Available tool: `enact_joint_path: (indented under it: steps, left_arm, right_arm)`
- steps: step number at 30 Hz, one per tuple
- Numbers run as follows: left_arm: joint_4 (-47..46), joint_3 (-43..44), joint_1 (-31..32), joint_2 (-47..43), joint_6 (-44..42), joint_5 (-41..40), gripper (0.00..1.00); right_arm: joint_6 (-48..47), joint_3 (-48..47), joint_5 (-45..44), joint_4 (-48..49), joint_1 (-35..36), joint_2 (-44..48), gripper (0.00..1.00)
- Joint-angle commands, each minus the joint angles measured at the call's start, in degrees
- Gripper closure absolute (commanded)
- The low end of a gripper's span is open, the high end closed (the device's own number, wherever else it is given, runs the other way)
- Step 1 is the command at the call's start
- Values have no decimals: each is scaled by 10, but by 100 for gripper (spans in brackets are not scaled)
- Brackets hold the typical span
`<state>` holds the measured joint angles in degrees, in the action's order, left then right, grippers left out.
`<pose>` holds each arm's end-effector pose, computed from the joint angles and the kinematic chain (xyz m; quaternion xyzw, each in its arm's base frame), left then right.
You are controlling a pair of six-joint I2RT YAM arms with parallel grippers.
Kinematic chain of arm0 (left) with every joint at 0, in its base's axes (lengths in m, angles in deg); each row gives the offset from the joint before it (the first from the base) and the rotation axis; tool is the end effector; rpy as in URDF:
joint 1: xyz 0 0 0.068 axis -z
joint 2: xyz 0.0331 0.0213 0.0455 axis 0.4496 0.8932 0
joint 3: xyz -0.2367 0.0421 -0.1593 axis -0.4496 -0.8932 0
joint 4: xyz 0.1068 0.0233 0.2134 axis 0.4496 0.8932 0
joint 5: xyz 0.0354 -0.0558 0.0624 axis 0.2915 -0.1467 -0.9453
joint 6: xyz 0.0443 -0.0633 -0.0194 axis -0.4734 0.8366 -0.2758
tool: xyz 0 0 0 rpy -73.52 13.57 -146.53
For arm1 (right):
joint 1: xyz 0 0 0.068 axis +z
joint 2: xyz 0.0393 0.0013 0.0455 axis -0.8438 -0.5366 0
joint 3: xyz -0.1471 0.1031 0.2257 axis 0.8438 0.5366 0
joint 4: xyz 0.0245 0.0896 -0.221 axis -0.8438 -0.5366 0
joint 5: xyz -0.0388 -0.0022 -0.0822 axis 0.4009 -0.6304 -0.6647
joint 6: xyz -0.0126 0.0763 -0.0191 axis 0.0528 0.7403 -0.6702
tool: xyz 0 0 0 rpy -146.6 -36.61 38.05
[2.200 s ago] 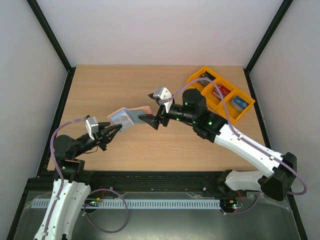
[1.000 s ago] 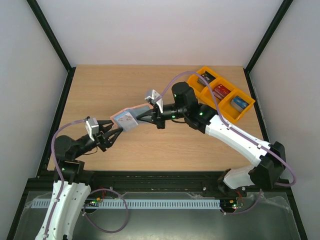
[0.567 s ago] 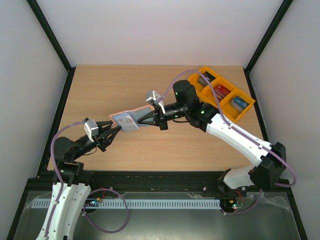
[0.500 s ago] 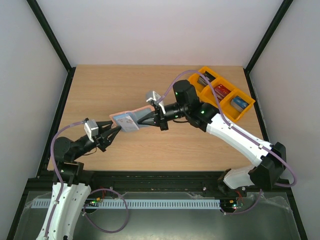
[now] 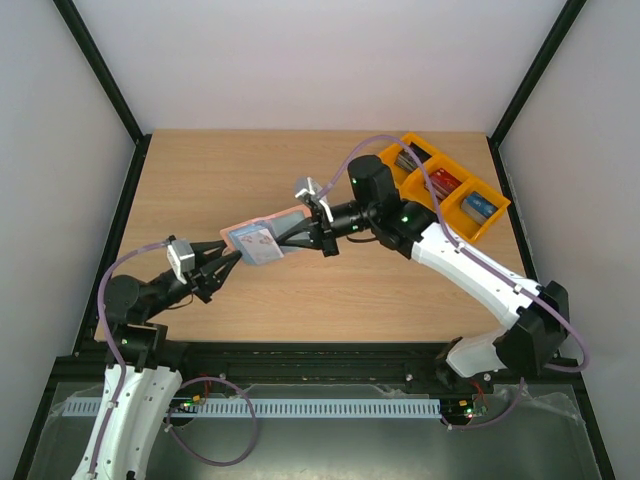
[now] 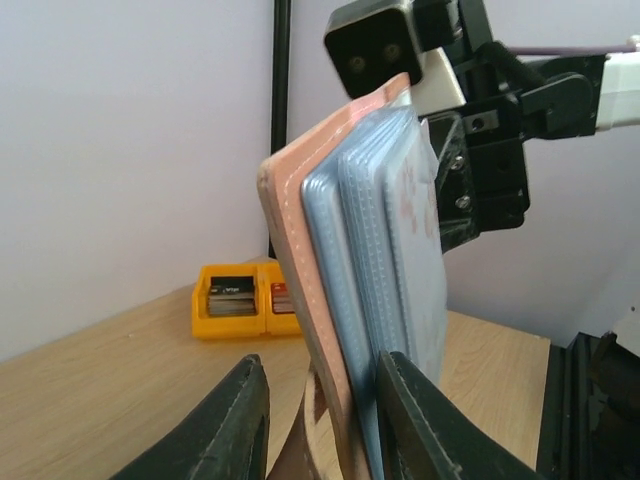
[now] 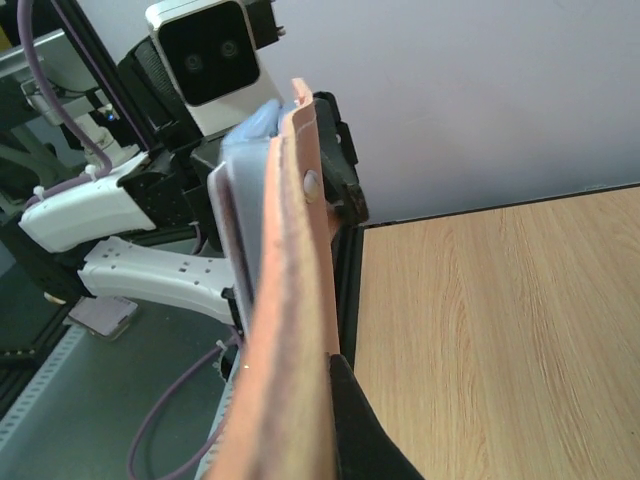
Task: Take the credit cards out of the card holder
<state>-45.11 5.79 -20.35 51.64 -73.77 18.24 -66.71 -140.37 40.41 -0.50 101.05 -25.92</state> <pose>0.0697 -0.0610 0.3198 0.3170 0.5475 -0.3671 0.6819 0.1692 0.2472 0.3929 -0.5673 0.4884 0.5846 0.3128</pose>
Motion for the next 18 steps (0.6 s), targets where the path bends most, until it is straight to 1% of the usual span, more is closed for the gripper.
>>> enact_joint_path:
  steps: [1,3,7,13,18]
  left_arm:
    - [-68,-6,9,8,39,1,67]
    - [-69,-8,13,9,42,4,65]
    - [-61,-9,16,9,39,8,61]
    - [-51,-12,16,8,40,3,58]
    - [-40,-11,16,6,38,8,50]
  right_arm:
    - [42,-22,6,48,8,-21,98]
    - [42,-24,-11,49,13,-29,98]
    - [52,-24,-17,64,18,-35,98]
    - [59,-25,-29,74,22,-37,98]
    - [55,-27,-38,67,27,-37,98]
